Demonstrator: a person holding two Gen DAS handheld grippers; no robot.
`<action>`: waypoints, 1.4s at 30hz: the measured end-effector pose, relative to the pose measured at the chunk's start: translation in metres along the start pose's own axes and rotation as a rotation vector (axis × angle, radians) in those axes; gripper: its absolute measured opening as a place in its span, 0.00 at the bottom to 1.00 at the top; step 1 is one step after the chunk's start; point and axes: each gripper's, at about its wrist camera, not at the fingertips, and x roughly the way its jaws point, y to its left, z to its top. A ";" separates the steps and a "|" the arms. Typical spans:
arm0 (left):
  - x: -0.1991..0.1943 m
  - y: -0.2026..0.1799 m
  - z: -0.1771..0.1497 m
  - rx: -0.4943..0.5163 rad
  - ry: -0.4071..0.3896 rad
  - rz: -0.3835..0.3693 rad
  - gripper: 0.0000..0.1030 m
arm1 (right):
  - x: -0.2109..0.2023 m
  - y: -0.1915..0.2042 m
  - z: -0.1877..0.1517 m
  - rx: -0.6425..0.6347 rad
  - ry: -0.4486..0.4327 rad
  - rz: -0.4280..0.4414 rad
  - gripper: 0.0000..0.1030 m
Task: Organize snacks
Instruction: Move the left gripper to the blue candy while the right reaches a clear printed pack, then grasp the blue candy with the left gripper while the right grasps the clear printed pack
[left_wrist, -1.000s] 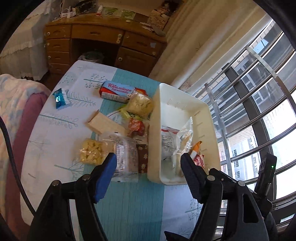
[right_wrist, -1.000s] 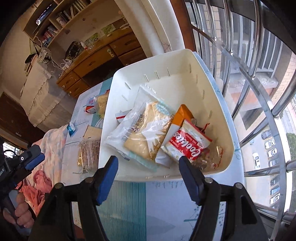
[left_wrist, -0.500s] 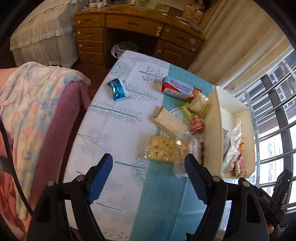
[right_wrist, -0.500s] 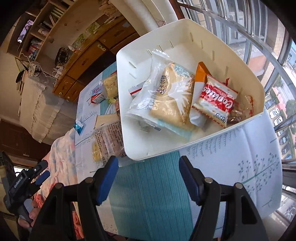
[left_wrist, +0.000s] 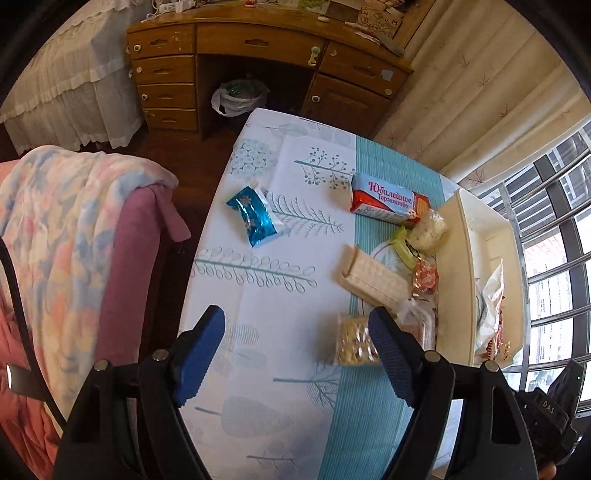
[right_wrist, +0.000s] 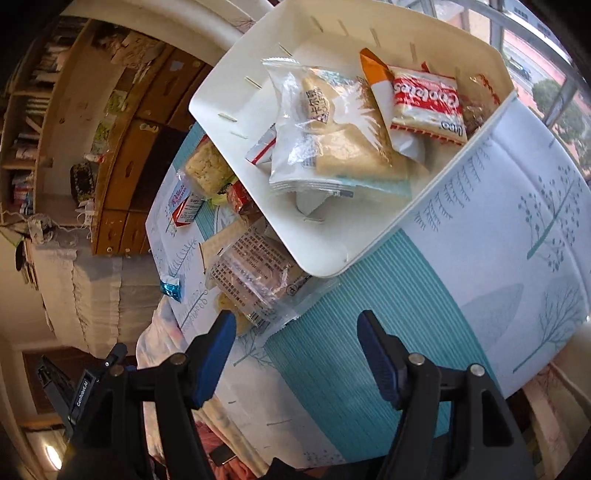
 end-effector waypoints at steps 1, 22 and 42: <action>0.004 0.001 0.005 0.000 0.008 0.003 0.77 | 0.002 0.000 -0.002 0.023 0.001 0.004 0.67; 0.108 0.035 0.072 -0.190 0.180 0.099 0.79 | 0.073 0.010 0.000 0.561 0.092 0.072 0.84; 0.166 0.047 0.101 -0.341 0.190 0.092 0.76 | 0.127 0.027 0.018 0.600 0.057 -0.039 0.90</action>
